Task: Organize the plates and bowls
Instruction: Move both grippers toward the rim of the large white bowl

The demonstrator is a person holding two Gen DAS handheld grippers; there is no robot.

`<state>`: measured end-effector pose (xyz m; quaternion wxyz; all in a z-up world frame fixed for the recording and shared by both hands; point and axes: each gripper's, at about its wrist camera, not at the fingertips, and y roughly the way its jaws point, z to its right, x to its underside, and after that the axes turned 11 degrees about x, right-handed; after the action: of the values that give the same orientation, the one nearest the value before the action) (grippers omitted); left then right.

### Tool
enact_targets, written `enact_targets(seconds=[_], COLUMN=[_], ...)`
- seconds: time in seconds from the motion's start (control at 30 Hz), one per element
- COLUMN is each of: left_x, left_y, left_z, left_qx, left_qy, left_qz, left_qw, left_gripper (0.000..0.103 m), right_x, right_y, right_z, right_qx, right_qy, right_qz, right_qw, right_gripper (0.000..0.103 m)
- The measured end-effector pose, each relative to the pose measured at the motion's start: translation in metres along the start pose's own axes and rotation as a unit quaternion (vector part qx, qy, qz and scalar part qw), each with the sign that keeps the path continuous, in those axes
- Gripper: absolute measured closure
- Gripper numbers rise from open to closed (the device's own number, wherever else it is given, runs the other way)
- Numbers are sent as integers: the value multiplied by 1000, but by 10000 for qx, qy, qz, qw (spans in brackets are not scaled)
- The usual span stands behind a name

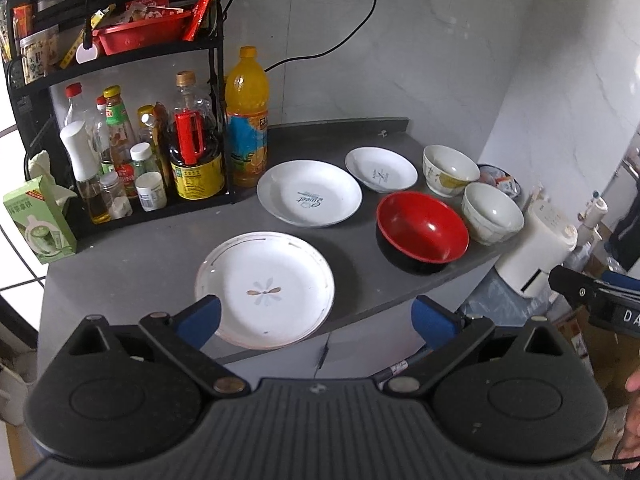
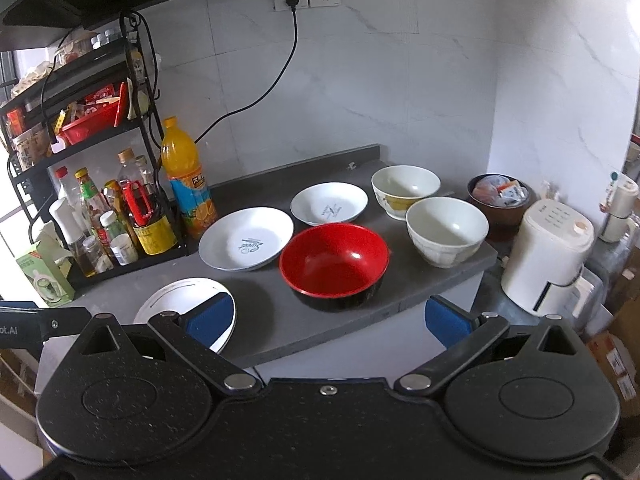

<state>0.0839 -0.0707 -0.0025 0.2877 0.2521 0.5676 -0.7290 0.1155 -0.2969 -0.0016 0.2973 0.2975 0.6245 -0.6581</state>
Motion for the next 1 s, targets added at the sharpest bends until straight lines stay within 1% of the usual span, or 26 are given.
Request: enact_targets(seconds=[0.17, 0.33, 0.43, 0.6, 0.73, 0.8, 1.0], left_x=[-9, -15, -18, -25, -30, -33, -45], left_y=[17, 36, 46, 61, 77, 86, 120], left_z=[29, 54, 68, 89, 102, 109, 123], left_qx=[-128, -242, -298, -353, -344, -331, -203], left_qy=[-114, -339, -413, -432, -467, -399, -308], left_qz=[116, 169, 156, 189, 162, 142, 68], left_qw=[9998, 9990, 9986, 9983, 9982, 9986, 9993], left_gripper=[2, 3, 3, 3, 7, 8, 18], right_x=[-10, -23, -31, -38, -40, -41, -47], right_y=[19, 36, 46, 60, 71, 78, 101], right_z=[28, 53, 66, 87, 100, 105, 118], right_qx=[-215, -288, -278, -309, -281, -247, -136], right_qy=[-11, -164, -251, -192, -177, -158, 19], right_qz=[4, -20, -21, -14, 8, -10, -48], right_qw=[9998, 9994, 9993, 9993, 9994, 9996, 9999], right_gripper=[0, 0, 0, 0, 1, 3, 15])
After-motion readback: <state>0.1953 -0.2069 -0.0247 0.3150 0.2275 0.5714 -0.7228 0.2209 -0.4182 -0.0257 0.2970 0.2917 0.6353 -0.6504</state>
